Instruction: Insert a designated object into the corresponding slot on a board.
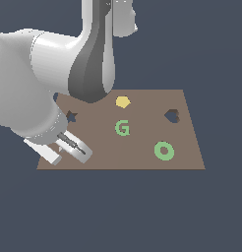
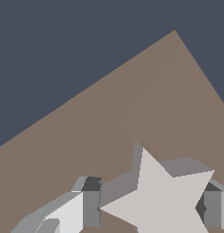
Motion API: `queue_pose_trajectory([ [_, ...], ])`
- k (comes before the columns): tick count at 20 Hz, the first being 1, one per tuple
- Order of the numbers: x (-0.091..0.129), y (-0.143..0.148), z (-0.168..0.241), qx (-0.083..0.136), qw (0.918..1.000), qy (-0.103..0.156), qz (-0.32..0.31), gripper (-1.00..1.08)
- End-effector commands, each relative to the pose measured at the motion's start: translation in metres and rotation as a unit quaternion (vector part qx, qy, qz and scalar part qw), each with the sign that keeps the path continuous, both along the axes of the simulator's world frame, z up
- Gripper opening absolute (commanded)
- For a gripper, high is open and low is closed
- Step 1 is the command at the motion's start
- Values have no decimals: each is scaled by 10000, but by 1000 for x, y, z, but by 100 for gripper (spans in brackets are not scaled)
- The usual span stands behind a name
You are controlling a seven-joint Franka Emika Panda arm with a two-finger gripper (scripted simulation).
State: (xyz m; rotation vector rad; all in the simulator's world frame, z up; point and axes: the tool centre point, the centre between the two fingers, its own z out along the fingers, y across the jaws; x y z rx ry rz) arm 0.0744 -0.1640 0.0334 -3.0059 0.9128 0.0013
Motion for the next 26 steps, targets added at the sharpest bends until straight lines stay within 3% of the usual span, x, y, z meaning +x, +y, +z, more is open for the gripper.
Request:
queue_pose_trajectory([
  [1, -2, -3, 0, -1, 9997, -2, -239, -100],
  [8, -13, -13, 2, -1, 9926, -5, -1217, -100],
  [13, -26, -20, 3, -1, 9765, -7, -2154, -100],
  [18, -42, -26, 4, -1, 9462, -8, -3235, -100],
  [26, -67, -27, 5, -1, 8798, -9, -4753, -100],
])
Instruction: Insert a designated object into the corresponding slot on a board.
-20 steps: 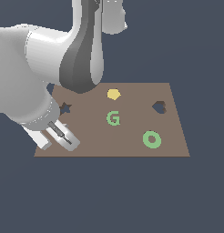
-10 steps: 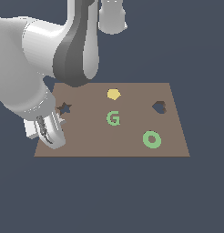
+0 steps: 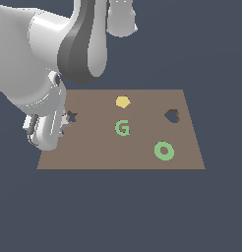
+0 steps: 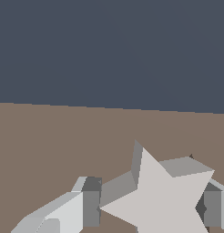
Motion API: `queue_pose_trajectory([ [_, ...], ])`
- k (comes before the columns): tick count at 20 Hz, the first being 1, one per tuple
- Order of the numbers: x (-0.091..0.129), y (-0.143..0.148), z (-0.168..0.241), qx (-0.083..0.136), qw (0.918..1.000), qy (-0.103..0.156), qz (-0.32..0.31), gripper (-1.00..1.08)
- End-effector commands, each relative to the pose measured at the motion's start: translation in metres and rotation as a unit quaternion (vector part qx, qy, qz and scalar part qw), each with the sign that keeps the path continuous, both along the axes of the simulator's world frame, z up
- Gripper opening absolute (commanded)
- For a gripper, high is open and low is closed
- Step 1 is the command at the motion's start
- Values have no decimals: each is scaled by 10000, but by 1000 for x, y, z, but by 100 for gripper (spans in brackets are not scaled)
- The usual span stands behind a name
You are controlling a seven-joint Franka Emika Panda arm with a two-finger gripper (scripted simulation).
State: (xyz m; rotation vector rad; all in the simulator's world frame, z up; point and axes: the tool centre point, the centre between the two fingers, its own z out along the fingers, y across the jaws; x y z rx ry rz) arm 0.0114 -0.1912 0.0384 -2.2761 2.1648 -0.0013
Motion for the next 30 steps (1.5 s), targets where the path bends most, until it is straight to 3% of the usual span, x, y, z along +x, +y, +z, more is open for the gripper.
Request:
queue_pose_trajectory([
  [1, -7, 1, 1, 1, 9989, -3, -468, -100],
  [14, -28, 9, 2, 2, 9816, -2, -1910, -100],
  [20, -31, 11, 2, 3, 9770, -1, -2134, -100],
  [30, -31, 12, -4, 0, 9771, 5, -2126, -100],
])
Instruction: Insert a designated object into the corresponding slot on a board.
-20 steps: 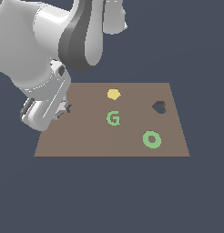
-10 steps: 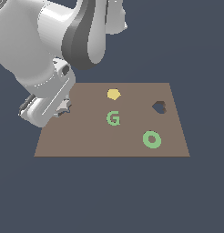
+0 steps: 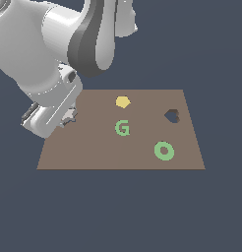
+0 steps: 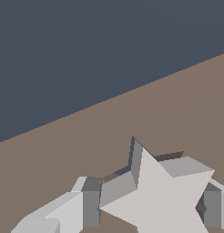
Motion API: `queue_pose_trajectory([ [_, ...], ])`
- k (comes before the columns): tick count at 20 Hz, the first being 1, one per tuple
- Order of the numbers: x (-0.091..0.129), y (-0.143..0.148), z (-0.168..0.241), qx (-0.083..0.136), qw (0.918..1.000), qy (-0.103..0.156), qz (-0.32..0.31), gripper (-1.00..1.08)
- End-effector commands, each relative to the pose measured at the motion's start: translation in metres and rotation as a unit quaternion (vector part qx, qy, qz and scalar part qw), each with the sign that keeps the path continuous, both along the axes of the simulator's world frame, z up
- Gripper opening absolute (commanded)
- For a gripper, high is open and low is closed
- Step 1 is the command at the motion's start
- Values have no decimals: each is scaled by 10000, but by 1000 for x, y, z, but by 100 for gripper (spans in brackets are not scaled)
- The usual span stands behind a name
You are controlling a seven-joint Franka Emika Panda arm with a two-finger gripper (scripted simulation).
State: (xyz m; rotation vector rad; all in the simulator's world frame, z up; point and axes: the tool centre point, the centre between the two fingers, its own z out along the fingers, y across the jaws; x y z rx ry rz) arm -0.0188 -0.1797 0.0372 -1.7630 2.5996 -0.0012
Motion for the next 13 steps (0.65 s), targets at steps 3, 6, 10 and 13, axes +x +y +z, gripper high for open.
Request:
queue_pose_trajectory([
  [3, 0, 0, -7, -1, 10000, 9, 5, -100],
  [6, 0, 0, -7, -1, 10000, 9, 5, 100],
  [10, 0, 0, -7, -1, 10000, 9, 5, 100],
  [13, 0, 0, -7, -1, 10000, 9, 5, 100],
])
